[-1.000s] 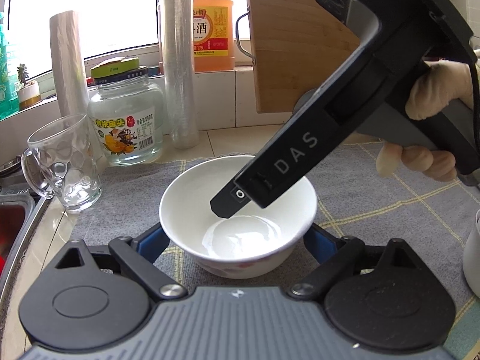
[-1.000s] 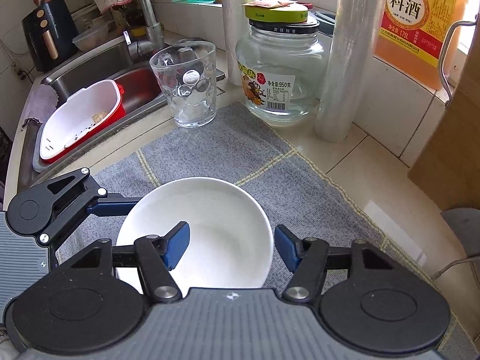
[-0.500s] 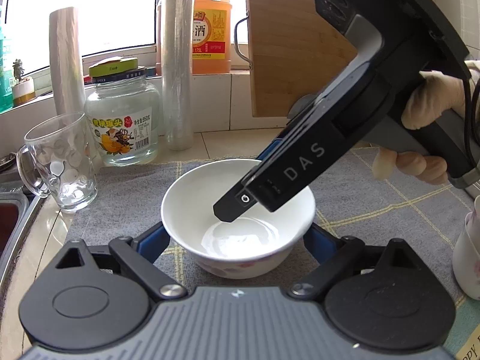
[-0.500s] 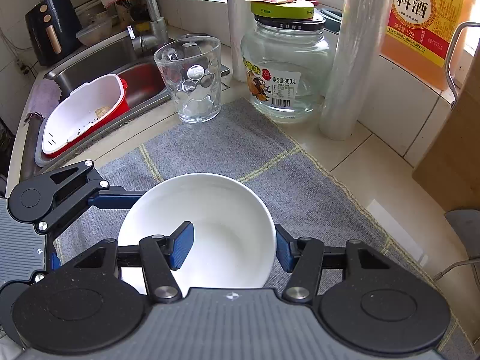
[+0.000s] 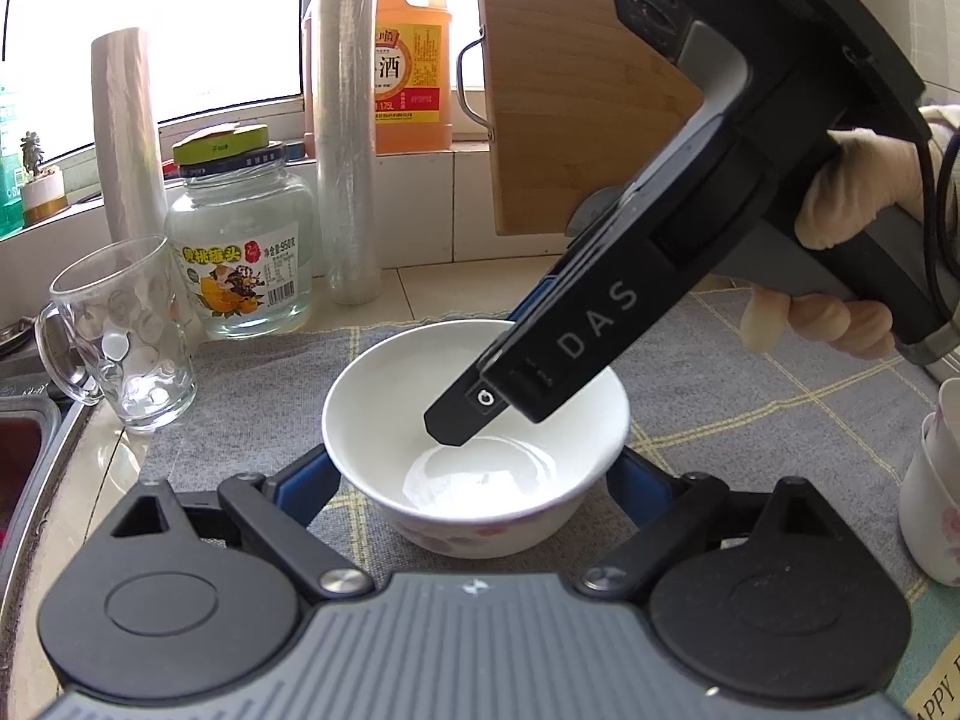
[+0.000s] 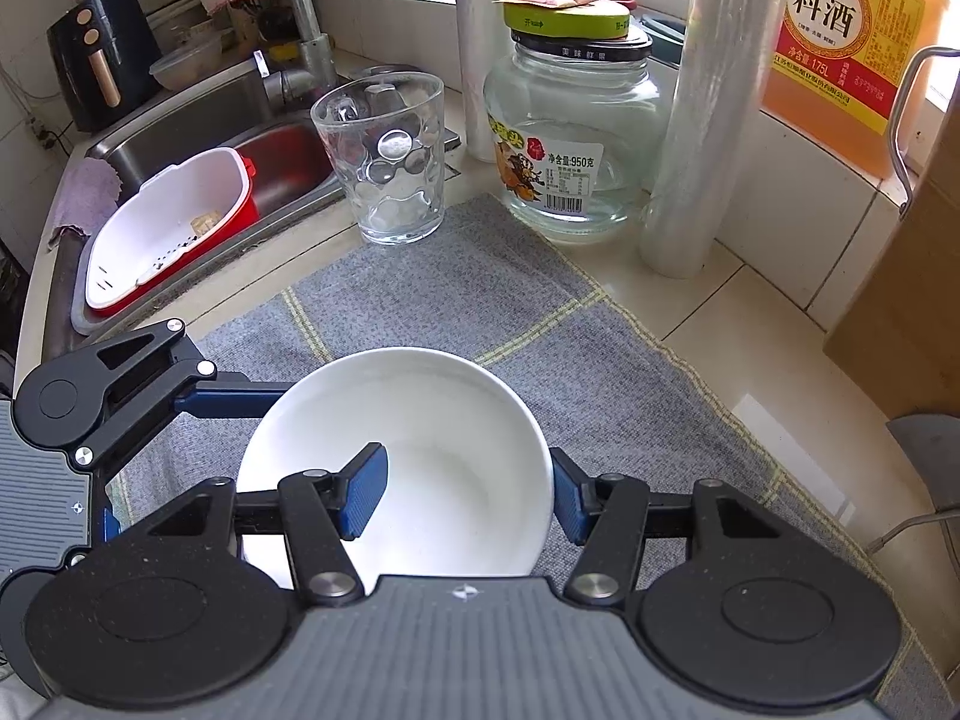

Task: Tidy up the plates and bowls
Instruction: 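Carry the white bowl with the right tool and lower it onto the nested bowls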

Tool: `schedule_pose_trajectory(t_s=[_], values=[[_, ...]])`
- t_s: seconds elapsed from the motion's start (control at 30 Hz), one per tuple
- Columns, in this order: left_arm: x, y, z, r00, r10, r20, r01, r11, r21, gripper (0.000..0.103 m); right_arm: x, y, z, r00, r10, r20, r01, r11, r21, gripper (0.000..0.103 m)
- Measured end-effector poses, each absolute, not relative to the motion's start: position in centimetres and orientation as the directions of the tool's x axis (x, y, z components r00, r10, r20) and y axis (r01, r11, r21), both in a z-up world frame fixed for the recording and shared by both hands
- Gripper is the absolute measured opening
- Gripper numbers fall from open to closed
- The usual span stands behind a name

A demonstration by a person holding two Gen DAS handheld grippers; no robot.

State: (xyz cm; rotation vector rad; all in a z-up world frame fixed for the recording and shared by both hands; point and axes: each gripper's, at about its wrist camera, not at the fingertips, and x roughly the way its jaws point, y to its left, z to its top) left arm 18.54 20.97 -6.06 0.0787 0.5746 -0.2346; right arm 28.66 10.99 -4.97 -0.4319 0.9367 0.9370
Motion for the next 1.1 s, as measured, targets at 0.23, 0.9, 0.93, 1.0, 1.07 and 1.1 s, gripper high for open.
schedule_pose_trajectory(t_s=[0.23,0.9,0.93,1.0,1.07,1.1], values=[[17.4,20.4,-4.8,0.812,-0.204,-0.547,0.261,0.965,0.028,0.095,27.6,9.9,-4.1,0.247,0.509,-0.824,-0.826,0.556,0.096,0.064],[13.1,16.9,-0.9,0.790,-0.256,-0.557,0.323,0.946,0.022,0.095,21.7,4.5,0.7,0.289,0.559,-0.777,-0.830,0.551,0.088,0.066],[13.0,16.6,-0.7,0.787,-0.261,-0.558,0.329,0.944,0.022,0.095,21.4,4.0,0.9,0.293,0.559,-0.776,-0.829,0.553,0.085,0.066],[12.6,15.9,-0.4,0.784,-0.270,-0.559,0.342,0.939,0.026,0.095,21.0,3.2,1.0,0.298,0.559,-0.774,-0.824,0.560,0.087,0.066],[12.3,15.2,-0.2,0.780,-0.278,-0.561,0.356,0.934,0.032,0.095,20.6,2.2,1.1,0.302,0.559,-0.772,-0.818,0.568,0.092,0.066],[12.1,14.8,-0.2,0.778,-0.282,-0.562,0.363,0.931,0.034,0.095,20.4,1.7,1.2,0.305,0.559,-0.771,-0.814,0.573,0.094,0.066]])
